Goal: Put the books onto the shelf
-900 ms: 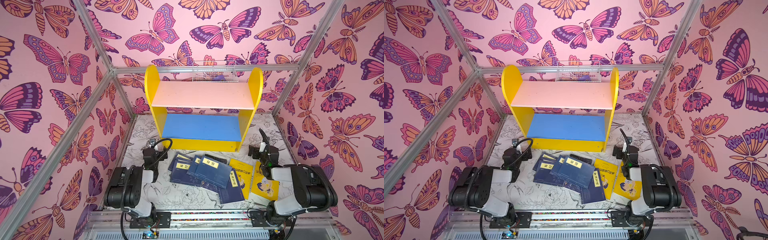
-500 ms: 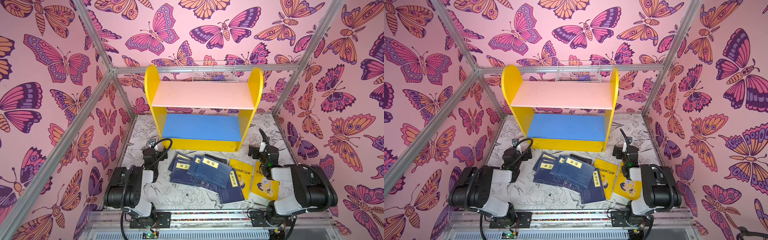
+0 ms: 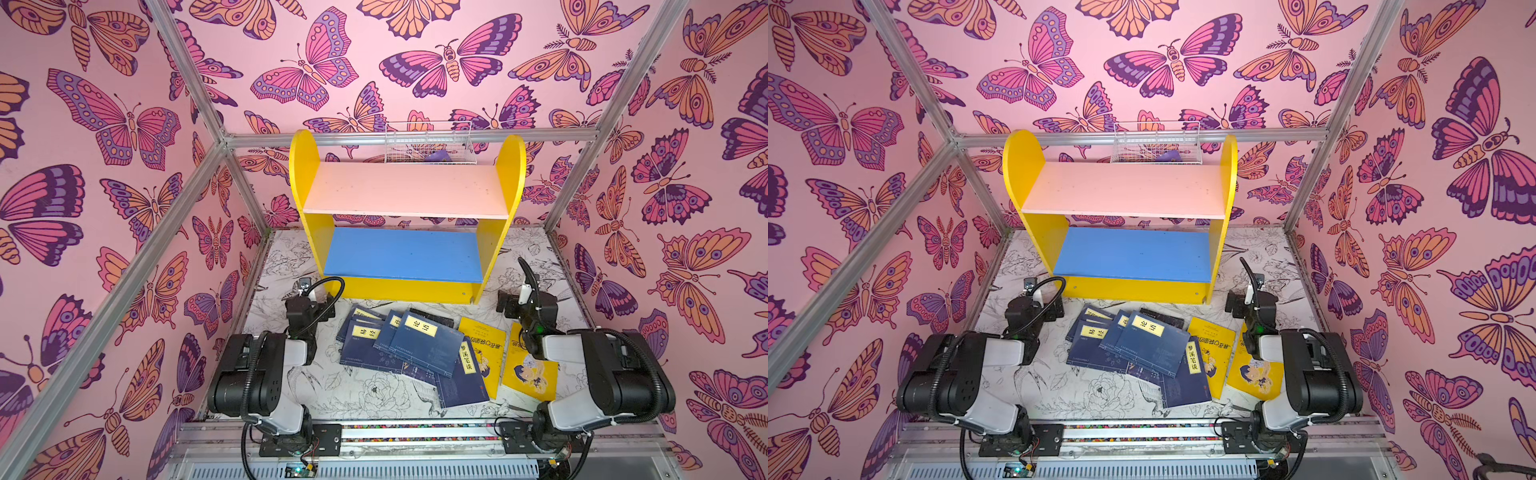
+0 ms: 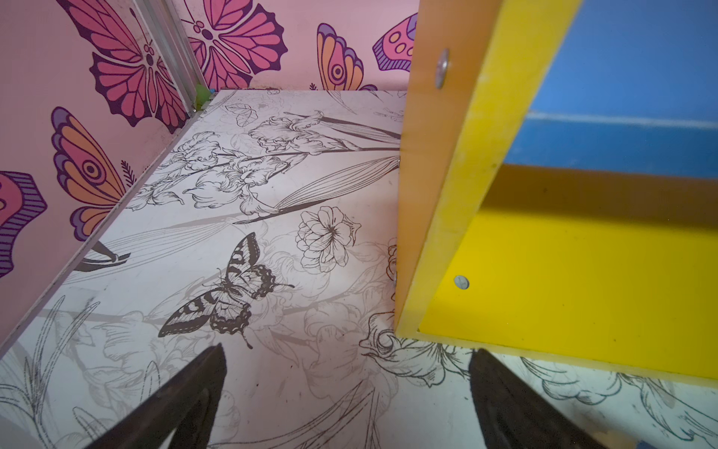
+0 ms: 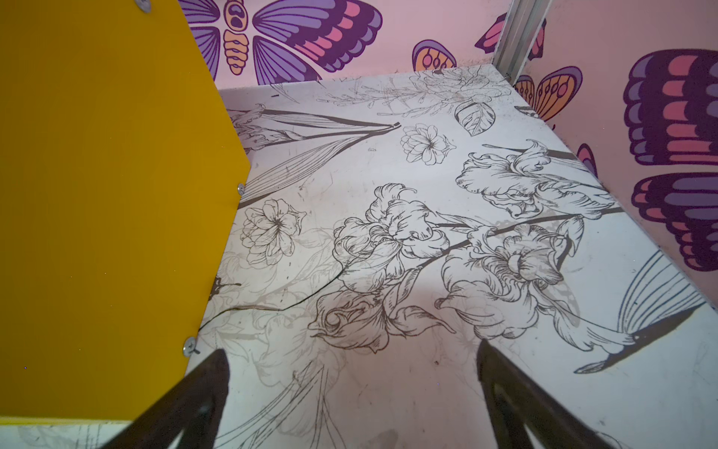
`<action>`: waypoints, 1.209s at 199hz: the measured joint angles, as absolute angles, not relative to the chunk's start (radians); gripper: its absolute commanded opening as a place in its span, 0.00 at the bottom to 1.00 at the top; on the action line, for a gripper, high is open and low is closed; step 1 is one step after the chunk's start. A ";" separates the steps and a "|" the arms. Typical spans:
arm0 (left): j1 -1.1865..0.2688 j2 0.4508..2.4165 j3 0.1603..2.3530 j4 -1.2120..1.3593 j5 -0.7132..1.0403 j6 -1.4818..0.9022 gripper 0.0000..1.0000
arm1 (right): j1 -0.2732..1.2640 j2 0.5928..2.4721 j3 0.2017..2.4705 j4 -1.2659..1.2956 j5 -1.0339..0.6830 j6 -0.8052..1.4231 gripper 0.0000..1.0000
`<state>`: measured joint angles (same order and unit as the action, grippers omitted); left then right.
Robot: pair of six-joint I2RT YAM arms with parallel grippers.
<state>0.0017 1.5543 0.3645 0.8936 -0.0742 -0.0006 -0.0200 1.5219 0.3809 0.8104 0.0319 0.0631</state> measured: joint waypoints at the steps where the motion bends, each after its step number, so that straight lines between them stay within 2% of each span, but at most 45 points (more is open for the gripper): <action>1: 0.002 1.554 0.364 0.894 -0.074 -0.001 0.99 | -0.020 1.522 0.381 0.810 0.032 0.063 0.99; 125: 0.001 1.543 0.375 0.856 -0.082 -0.001 0.99 | -0.031 1.516 0.384 0.797 -0.008 0.067 1.00; 138: -0.003 1.507 0.408 0.767 -0.107 -0.002 0.99 | -0.031 1.481 0.402 0.731 0.002 0.071 0.92; 155: -0.017 1.438 0.458 0.685 -0.184 -0.012 0.99 | -0.031 1.409 0.469 0.586 0.051 0.102 0.82; 207: -0.160 1.296 0.458 0.588 -0.592 -0.056 0.99 | -0.022 1.254 0.646 0.194 0.331 0.323 0.82; 240: -0.276 1.158 0.466 0.390 -0.784 -0.154 0.99 | 0.009 1.142 0.656 -0.086 0.397 0.479 0.82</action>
